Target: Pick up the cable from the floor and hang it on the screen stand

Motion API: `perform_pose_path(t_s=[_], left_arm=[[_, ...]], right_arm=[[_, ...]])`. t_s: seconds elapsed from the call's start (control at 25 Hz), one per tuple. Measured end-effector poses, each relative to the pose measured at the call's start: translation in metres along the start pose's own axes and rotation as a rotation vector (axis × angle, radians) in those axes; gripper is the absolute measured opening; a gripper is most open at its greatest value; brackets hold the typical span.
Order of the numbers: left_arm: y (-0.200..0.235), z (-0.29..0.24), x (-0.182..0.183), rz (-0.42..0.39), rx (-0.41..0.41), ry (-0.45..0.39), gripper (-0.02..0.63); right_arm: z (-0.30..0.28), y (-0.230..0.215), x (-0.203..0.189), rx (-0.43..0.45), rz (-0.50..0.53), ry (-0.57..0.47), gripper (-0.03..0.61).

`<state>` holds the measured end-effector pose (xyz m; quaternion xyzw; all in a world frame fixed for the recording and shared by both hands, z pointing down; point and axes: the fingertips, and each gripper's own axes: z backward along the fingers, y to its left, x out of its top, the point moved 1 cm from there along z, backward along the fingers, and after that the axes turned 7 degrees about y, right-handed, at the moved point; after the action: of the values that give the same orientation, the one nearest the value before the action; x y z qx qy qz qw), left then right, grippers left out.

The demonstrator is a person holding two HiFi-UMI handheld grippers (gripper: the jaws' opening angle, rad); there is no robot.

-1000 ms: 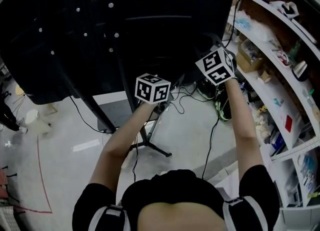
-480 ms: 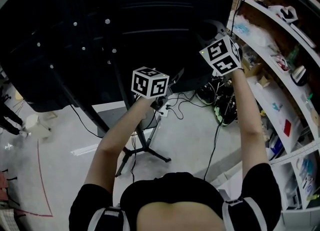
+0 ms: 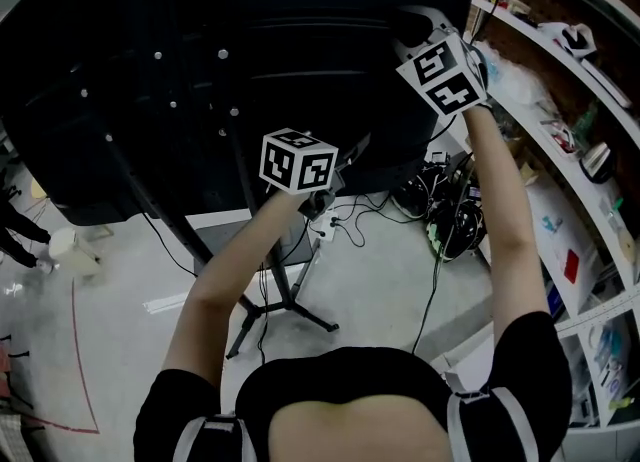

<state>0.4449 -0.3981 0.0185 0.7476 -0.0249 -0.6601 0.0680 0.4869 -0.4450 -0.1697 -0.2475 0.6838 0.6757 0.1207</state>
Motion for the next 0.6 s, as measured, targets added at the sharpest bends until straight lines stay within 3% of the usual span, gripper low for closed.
perform_pose_path(t_s=[0.36,0.6], left_arm=[[-0.010,0.014,0.014,-0.023,-0.005,-0.015,0.006],[-0.020,0.027,0.018,-0.041,-0.005,-0.025,0.006]], right_arm=[[0.012,-0.050,0.024,-0.113,0.019,-0.003,0.126],[0.036,-0.054,0.059,-0.143,0.030,-0.058,0.126]])
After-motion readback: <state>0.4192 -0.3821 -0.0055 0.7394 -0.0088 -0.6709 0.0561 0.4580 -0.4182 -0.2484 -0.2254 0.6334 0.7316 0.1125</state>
